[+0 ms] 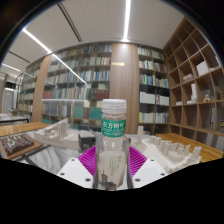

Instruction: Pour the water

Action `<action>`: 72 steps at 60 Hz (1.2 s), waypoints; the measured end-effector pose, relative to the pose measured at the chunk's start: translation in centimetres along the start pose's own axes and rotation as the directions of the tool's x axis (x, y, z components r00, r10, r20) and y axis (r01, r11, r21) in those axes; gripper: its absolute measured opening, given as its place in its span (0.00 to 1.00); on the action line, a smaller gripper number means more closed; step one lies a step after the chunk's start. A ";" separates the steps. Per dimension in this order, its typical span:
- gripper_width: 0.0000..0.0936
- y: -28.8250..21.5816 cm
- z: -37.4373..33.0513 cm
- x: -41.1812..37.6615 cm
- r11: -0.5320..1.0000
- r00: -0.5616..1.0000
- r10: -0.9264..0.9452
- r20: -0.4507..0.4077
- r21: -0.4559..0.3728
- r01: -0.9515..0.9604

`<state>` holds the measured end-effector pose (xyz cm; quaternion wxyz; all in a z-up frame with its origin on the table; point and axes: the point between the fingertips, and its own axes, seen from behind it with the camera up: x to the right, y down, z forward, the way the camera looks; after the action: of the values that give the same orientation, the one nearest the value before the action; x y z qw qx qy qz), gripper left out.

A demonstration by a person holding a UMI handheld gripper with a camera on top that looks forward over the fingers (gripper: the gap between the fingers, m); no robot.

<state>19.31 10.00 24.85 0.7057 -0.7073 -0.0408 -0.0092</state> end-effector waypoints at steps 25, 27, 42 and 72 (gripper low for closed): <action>0.42 16.5 -0.6 4.2 0.968 0.997 -0.034 -0.065 -0.252 0.016; 0.42 16.6 -0.9 4.2 0.969 0.997 -0.004 -0.078 -0.248 -0.015; 0.86 16.9 -1.9 4.6 0.953 0.994 0.022 -0.105 -0.297 -0.053; 0.92 4.6 -25.1 -1.2 0.935 0.984 -0.036 -0.175 -0.353 -0.029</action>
<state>19.53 -15.09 20.28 0.5678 -0.8188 0.0236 -0.0810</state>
